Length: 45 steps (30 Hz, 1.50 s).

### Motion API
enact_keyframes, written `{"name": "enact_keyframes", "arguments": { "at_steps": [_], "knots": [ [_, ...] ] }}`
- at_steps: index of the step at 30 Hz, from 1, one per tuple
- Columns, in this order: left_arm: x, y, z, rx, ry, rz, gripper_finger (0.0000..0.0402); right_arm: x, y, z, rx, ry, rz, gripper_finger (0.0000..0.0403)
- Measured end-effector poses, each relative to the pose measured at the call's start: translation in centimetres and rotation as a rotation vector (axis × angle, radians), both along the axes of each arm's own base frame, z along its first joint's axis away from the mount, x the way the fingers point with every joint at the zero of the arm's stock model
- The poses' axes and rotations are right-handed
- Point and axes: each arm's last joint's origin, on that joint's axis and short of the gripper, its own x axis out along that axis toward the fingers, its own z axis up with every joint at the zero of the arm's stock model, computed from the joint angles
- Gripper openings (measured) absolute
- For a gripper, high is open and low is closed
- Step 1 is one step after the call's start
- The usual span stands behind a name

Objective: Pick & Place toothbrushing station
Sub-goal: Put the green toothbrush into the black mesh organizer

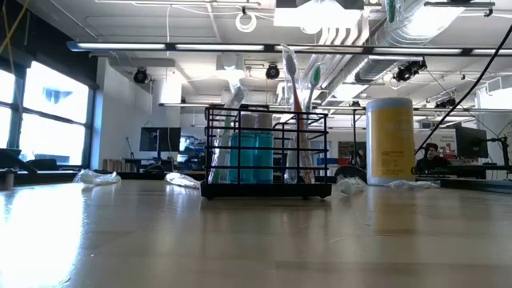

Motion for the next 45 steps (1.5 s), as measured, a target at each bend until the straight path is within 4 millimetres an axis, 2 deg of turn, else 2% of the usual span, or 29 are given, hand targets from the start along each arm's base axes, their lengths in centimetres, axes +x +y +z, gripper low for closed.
{"name": "enact_keyframes", "arguments": {
  "at_steps": [5,12,13,18,22,26,31,38,41,45],
  "knots": [
    [0.0,0.0,0.0,0.001,-0.001,0.003,0.0161,0.1,-0.1,-0.1,0.006,0.009,-0.004,0.0005],
    [0.0,0.0,-0.2,0.022,0.015,-0.005,0.0027,0.4,-0.6,-0.5,0.052,0.054,-0.026,0.0014],
    [0.0,0.0,-0.2,0.026,0.019,-0.005,0.0018,0.4,-0.7,-0.6,0.062,0.065,-0.031,0.0019],
    [0.0,0.0,-0.4,0.013,0.03,-0.002,0.0018,0.8,-1.2,-1.0,0.101,0.105,-0.058,0.0061],
    [-0.1,-0.1,-0.6,0.011,0.059,0.001,0.001,0.4,-0.9,-1.0,0.097,0.103,-0.107,0.012],
    [-0.3,-0.6,-0.8,0.005,0.085,0.006,0.001,-0.4,-0.3,-1.2,0.074,0.097,-0.243,0.0188],
    [-2.8,-1.3,0.3,0.013,0.197,0.015,0.001,-1.8,0.7,-1.3,0.027,0.077,-0.403,0.0247],
    [-7.4,-1.8,2.7,0.008,0.281,0.149,0.001,-2.8,1.5,-1.2,0.024,0.061,-0.456,0.0263],
    [-9.0,-1.2,2.9,-0.027,0.359,0.255,0.001,-2.9,1.5,-1.3,0.016,0.07,-0.451,0.0263],
    [-10.2,0.0,2.6,-0.021,0.4,0.459,0.001,-2.7,1.2,-1.9,0.016,0.108,-0.438,0.0263]
  ]
}}
